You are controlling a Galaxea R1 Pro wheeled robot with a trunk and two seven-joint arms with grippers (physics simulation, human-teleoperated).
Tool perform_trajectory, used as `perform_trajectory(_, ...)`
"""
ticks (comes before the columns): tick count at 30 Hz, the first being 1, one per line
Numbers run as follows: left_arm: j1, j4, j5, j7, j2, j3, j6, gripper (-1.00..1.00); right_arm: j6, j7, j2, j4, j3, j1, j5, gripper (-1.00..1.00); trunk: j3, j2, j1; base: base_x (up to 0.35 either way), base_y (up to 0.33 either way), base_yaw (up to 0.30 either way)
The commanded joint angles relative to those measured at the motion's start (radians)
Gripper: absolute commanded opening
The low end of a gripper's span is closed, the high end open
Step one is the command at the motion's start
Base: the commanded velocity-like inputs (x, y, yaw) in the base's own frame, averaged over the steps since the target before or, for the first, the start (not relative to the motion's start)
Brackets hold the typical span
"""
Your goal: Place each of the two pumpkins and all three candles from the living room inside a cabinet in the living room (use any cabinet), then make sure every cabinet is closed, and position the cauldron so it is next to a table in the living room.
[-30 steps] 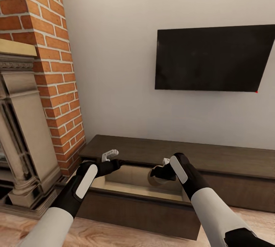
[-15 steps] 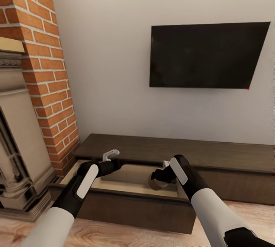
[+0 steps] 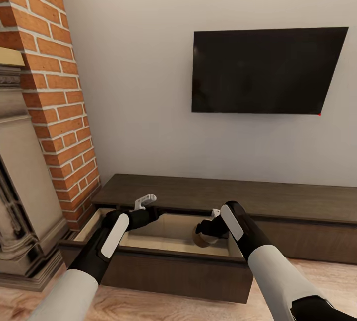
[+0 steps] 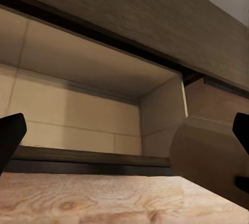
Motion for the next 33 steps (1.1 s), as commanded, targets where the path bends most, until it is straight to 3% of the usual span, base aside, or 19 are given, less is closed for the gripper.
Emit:
perform_trajectory(1, -0.001, -0.002, 0.010, 0.010, 0.000, -0.001, 0.003, 1.00, 0.002, -0.010, 0.000, -0.001, 0.002, -0.001, -0.009, -1.00, -0.001, 0.000, 0.000, 0.267, 0.000, -0.048)
perform_trajectory(11, -0.001, -0.001, 0.009, 0.011, -0.013, -0.003, 0.003, 1.00, 0.002, -0.012, 0.000, 0.000, 0.002, -0.001, -0.009, -1.00, -0.009, 0.000, 0.000, 0.323, 0.000, -0.212)
perform_trajectory(16, -0.001, -0.001, 0.009, 0.014, -0.016, -0.028, 0.002, 1.00, 0.002, -0.015, 0.000, 0.000, 0.002, -0.001, -0.009, -1.00, -0.014, 0.000, 0.000, 0.226, 0.000, -0.222)
perform_trajectory(20, -0.001, -0.002, 0.009, 0.014, -0.017, -0.054, 0.002, 1.00, 0.002, -0.017, -0.001, 0.001, 0.002, -0.001, -0.009, -1.00, -0.020, 0.000, 0.000, 0.070, 0.000, -0.191)
perform_trajectory(33, -0.001, -0.002, 0.010, 0.011, -0.015, -0.063, 0.002, 1.00, 0.002, -0.007, 0.000, 0.014, 0.007, -0.001, -0.007, -1.00, -0.034, -0.014, 0.008, 0.009, 0.000, -0.064)
